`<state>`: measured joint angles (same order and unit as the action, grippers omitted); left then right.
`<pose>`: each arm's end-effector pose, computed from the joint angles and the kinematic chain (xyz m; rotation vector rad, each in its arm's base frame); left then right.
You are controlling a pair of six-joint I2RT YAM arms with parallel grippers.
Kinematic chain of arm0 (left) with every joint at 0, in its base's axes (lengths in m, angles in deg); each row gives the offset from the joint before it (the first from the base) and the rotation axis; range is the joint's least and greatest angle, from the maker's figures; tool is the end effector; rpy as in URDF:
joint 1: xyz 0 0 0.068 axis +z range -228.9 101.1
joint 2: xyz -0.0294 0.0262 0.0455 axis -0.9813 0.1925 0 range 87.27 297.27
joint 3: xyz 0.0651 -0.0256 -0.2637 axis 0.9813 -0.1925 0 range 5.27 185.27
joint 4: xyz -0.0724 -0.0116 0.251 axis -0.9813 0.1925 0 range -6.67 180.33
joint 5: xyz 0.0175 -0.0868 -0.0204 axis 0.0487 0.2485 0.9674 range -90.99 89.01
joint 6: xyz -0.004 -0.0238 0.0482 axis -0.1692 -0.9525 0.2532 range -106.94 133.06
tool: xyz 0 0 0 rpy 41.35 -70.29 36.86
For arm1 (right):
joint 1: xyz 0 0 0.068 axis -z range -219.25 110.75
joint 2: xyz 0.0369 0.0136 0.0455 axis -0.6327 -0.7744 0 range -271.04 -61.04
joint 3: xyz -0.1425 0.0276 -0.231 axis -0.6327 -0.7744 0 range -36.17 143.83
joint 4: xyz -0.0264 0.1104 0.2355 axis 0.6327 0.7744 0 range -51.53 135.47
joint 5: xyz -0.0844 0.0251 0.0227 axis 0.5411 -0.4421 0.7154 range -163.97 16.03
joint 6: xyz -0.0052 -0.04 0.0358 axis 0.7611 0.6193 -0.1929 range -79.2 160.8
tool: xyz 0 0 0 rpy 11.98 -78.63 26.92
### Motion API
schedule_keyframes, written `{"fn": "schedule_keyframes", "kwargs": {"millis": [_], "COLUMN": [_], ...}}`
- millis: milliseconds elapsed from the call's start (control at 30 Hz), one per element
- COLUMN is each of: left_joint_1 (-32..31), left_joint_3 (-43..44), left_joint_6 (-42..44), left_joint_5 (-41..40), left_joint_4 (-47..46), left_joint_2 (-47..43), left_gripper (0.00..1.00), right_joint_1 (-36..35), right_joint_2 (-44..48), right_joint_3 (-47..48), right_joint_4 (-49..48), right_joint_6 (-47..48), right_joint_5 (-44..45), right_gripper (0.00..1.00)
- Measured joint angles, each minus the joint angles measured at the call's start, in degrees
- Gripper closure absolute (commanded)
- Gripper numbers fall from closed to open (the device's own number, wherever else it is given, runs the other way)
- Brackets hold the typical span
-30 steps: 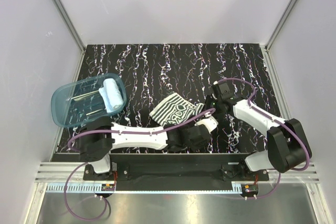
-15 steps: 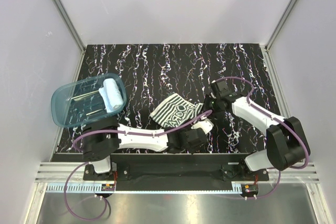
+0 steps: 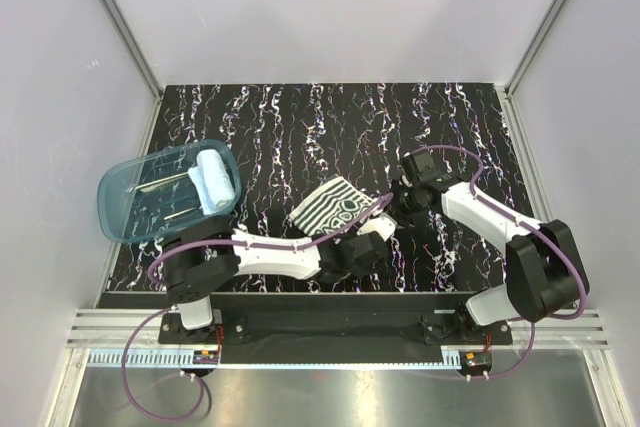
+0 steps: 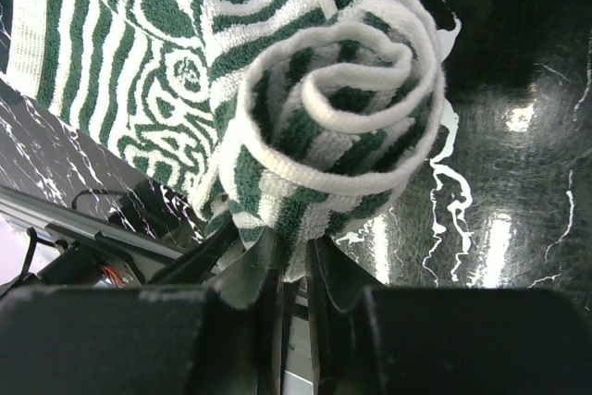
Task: Roll the towels
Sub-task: Roll the towel
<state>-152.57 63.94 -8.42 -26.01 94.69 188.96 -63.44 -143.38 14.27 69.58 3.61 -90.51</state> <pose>0.1144 -0.3369 0.1623 0.9034 2.2337 -0.2103 0.2454 0.1212 0.2003 0.2200 2.7934 0.6930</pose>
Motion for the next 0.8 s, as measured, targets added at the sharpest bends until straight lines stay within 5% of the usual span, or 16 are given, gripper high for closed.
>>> {"fn": "schedule_keyframes", "kwargs": {"millis": [100,233,333,367,500,800], "left_joint_1": [1.25,2.54,3.63,4.15,7.10,14.25], "left_joint_3": [0.00,-0.22,-0.98,-1.29,-2.86,-5.57], "left_joint_6": [-0.09,-0.04,0.02,0.02,-0.15,-3.06], "left_joint_5": [1.07,3.52,5.88,7.04,13.60,29.24], "left_joint_4": [-0.68,-1.86,-2.78,-3.13,-5.20,-10.19], "left_joint_2": [0.09,-0.02,-0.72,-0.98,-2.16,-3.17], "left_gripper": [0.72,0.81,0.83,0.83,0.88,0.91], "right_joint_1": [0.59,1.46,1.90,1.99,2.80,3.37], "right_joint_2": [0.00,0.00,0.00,0.00,0.04,3.30], "right_joint_3": [-0.09,-0.85,-1.22,-1.22,-1.20,0.66], "right_joint_4": [0.00,-0.46,-0.66,-0.63,0.13,4.81], "right_joint_6": [0.13,0.15,0.13,0.17,0.76,1.31], "right_joint_5": [0.02,0.02,-0.04,-0.07,0.24,4.04], "right_gripper": [0.83,0.83,0.73,0.60,0.38,0.27]}}
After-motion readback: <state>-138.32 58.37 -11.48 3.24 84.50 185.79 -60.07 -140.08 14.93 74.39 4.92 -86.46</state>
